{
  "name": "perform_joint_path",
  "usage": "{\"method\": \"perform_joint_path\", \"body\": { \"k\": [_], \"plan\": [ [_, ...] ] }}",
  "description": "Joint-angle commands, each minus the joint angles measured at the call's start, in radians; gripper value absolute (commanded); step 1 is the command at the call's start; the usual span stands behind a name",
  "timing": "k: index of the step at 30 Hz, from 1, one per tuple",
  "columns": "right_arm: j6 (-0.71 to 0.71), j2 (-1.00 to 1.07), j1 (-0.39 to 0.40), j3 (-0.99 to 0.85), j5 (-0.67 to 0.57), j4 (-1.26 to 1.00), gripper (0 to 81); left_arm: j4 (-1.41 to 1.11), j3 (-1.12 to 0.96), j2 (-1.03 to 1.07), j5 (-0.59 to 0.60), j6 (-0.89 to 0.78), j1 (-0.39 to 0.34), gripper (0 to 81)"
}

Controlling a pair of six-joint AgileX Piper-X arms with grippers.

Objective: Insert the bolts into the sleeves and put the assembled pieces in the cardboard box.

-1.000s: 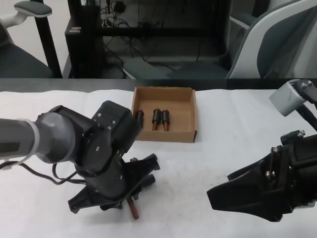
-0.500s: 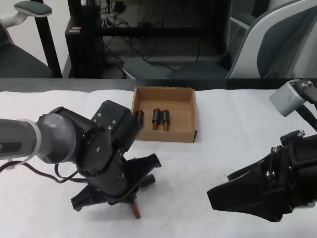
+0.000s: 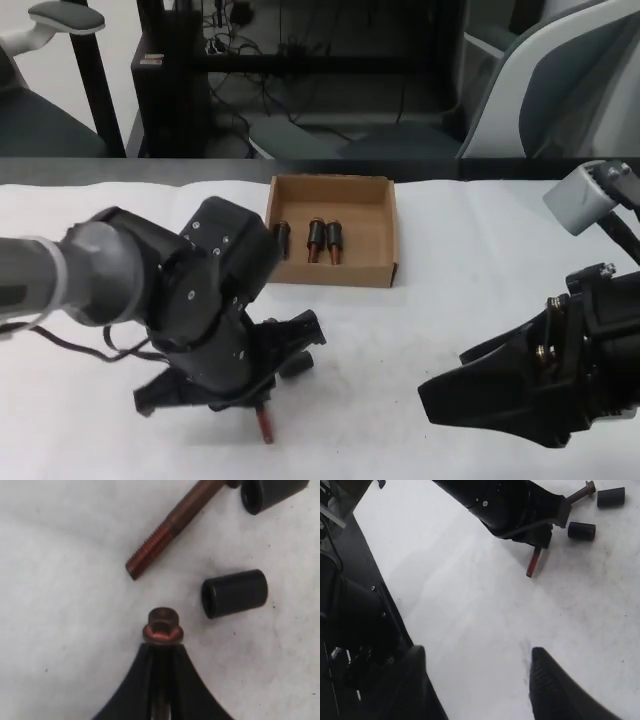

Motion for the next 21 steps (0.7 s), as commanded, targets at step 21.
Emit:
{"method": "perform_joint_path", "body": {
  "k": [21],
  "plan": [
    [0.134, -0.008, -0.004, 0.001, 0.049, 0.000, 60.9, -0.005, 0.252, -0.602, -0.049, 0.411, -0.003, 1.7]
  ]
}}
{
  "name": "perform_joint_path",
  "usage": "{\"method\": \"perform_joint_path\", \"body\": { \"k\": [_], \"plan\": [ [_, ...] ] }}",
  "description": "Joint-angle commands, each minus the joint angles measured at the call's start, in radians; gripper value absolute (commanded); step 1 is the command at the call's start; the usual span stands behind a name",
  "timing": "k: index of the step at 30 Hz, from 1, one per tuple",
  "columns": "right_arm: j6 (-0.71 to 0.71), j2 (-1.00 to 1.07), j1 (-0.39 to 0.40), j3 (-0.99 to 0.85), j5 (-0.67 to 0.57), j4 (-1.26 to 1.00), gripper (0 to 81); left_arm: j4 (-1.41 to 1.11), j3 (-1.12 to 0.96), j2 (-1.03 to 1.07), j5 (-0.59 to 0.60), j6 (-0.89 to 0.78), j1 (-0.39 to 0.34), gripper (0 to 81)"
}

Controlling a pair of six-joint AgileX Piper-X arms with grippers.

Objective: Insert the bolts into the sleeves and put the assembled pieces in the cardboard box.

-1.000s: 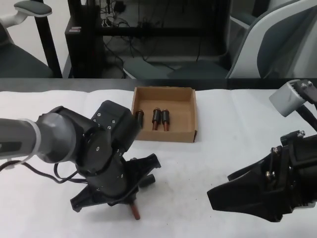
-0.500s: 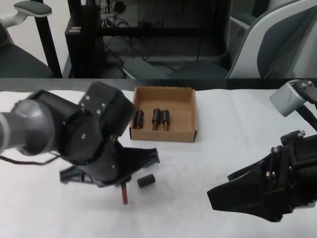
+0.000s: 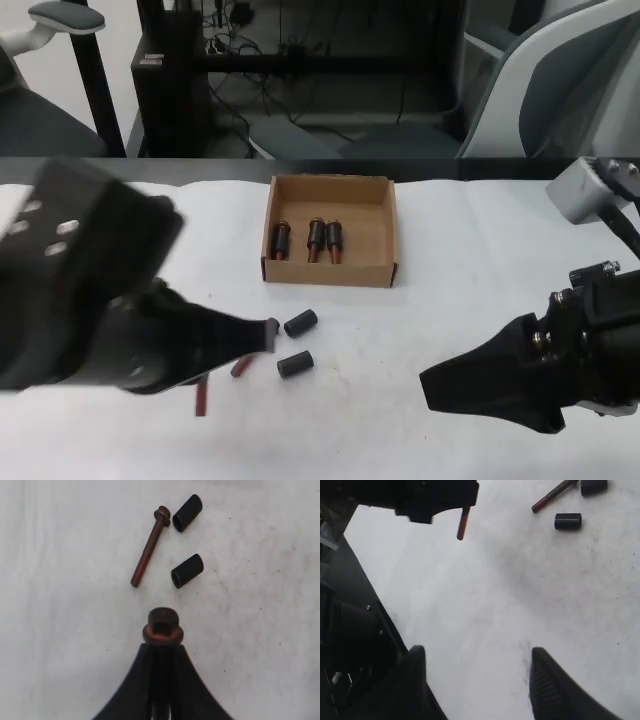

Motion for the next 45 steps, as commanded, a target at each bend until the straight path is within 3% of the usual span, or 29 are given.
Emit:
{"method": "perform_joint_path", "body": {
  "k": [1, 8, 15, 22, 29, 35, 42, 45],
  "plan": [
    [0.044, -0.008, -0.001, 0.001, 0.020, 0.000, 60.9, -0.006, 0.048, -0.123, 0.019, 0.071, -0.003, 1.7],
    [0.115, -0.008, -0.001, 0.001, 0.070, -0.019, 60.9, -0.001, 0.119, -0.356, 0.083, 0.151, -0.003, 1.7],
    [0.256, -0.006, 0.005, 0.025, 0.098, -0.133, 60.9, 0.093, 0.124, -0.454, 0.144, 0.244, -0.003, 1.7],
    [0.523, 0.043, 0.071, 0.108, 0.186, -0.266, 60.9, 0.115, 0.124, -0.524, 0.149, 0.255, -0.003, 1.7],
    [0.773, 0.220, 0.121, 0.119, 0.299, -0.478, 60.9, 0.138, 0.124, -0.579, 0.149, 0.255, -0.003, 1.7],
    [0.961, 0.447, 0.121, 0.092, 0.217, -0.615, 60.9, 0.206, 0.119, -0.565, 0.149, 0.264, -0.003, 1.7],
    [1.056, 0.643, 0.121, -0.029, 0.174, -0.675, 60.9, 0.122, 0.114, -0.526, 0.224, 0.298, -0.003, 1.7],
    [1.108, 0.696, 0.121, -0.094, 0.183, -0.675, 55.2, 0.114, 0.102, -0.513, 0.229, 0.298, -0.003, 1.7]
  ]
}}
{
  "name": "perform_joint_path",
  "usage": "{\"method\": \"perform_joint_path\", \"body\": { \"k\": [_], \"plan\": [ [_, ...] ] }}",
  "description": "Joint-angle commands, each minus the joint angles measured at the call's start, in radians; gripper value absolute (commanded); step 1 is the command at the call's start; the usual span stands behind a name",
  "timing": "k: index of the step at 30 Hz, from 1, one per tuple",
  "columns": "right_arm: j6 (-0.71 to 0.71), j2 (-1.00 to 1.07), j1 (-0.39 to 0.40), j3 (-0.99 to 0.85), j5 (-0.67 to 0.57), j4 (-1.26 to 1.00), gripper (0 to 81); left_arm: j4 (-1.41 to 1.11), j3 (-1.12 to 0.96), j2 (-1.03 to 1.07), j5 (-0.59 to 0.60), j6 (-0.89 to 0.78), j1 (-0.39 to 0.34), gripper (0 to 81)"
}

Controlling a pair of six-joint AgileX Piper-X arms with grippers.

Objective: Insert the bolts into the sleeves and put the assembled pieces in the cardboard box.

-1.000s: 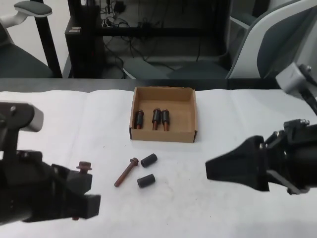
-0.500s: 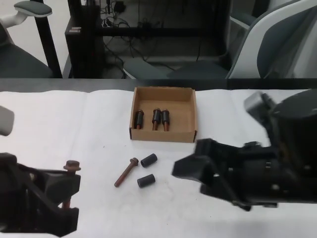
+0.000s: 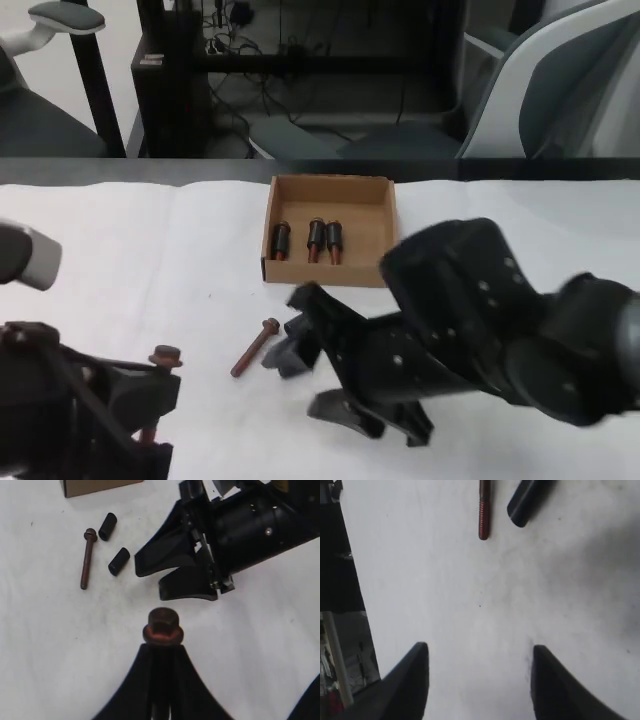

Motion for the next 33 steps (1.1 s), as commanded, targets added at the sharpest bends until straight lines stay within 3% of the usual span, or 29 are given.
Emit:
{"method": "perform_joint_path", "body": {
  "k": [1, 4, 8, 12, 24, 33],
  "plan": [
    [0.107, 0.053, 0.002, -0.077, 0.020, -0.026, 51.2, -0.035, -0.023, 0.006, 0.012, 0.006, -0.003, 1.7],
    [0.172, 0.094, 0.002, -0.123, 0.031, -0.024, 44.4, -0.049, -0.038, 0.006, 0.012, 0.006, -0.001, 1.7],
    [0.285, 0.133, 0.002, -0.150, 0.031, 0.013, 44.4, -0.046, -0.065, 0.006, 0.013, 0.006, 0.011, 1.7],
    [0.376, 0.135, 0.002, -0.149, 0.039, 0.105, 44.4, -0.044, -0.102, 0.006, 0.039, 0.024, 0.073, 1.7],
    [0.359, 0.155, -0.004, -0.253, 0.169, 0.321, 44.4, -0.039, -0.123, 0.006, 0.267, 0.072, 0.389, 1.7],
    [0.328, 0.240, -0.004, -0.383, 0.178, 0.412, 44.4, -0.039, -0.123, 0.009, 0.267, 0.112, 0.407, 1.7]
  ]
}}
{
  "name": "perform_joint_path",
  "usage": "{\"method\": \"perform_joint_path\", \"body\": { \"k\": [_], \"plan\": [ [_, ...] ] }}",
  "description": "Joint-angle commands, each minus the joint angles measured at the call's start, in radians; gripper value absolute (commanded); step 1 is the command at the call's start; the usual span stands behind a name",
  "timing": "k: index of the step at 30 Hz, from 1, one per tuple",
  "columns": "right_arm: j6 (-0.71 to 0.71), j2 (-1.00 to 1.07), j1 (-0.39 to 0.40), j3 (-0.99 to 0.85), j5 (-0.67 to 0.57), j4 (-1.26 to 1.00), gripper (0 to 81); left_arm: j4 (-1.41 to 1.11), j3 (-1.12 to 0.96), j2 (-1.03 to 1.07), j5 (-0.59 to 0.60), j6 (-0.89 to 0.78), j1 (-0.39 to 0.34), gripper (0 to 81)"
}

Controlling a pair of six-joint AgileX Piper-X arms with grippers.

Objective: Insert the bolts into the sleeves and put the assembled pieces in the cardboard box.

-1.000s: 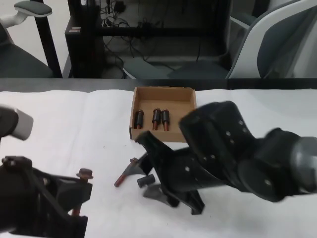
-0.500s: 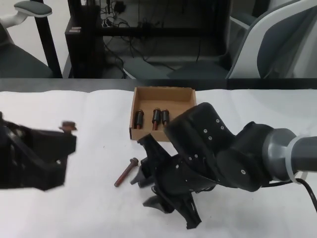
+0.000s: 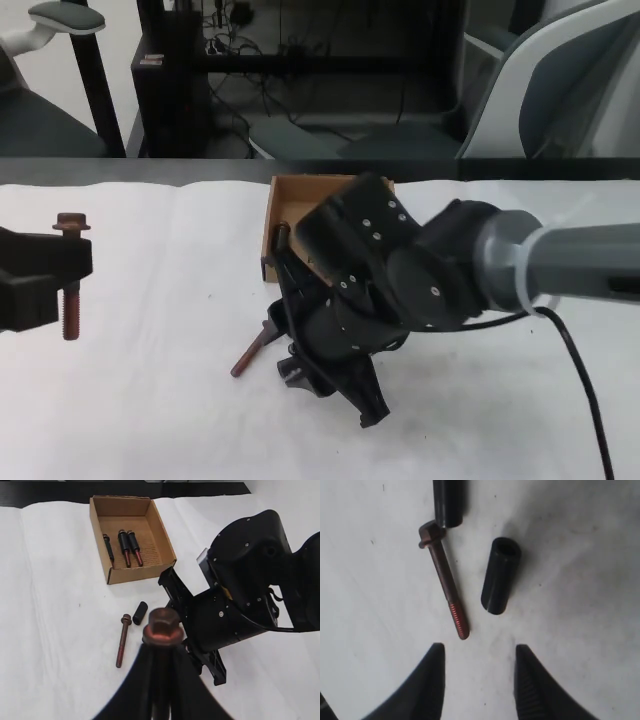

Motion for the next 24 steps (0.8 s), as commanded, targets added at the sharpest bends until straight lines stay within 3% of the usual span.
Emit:
{"method": "perform_joint_path", "body": {
  "k": [1, 21, 24],
  "plan": [
    [-0.019, 0.008, -0.006, -0.041, 0.028, 0.063, 44.4, -0.009, -0.012, 0.003, 0.011, 0.024, 0.005, 1.7],
    [-0.025, 0.050, -0.005, -0.062, 0.056, 0.145, 44.2, -0.009, -0.012, 0.003, 0.005, 0.069, 0.005, 1.7],
    [-0.025, 0.050, -0.012, -0.062, 0.060, 0.145, 36.4, -0.009, -0.012, 0.003, 0.005, 0.069, 0.005, 1.7]
  ]
}}
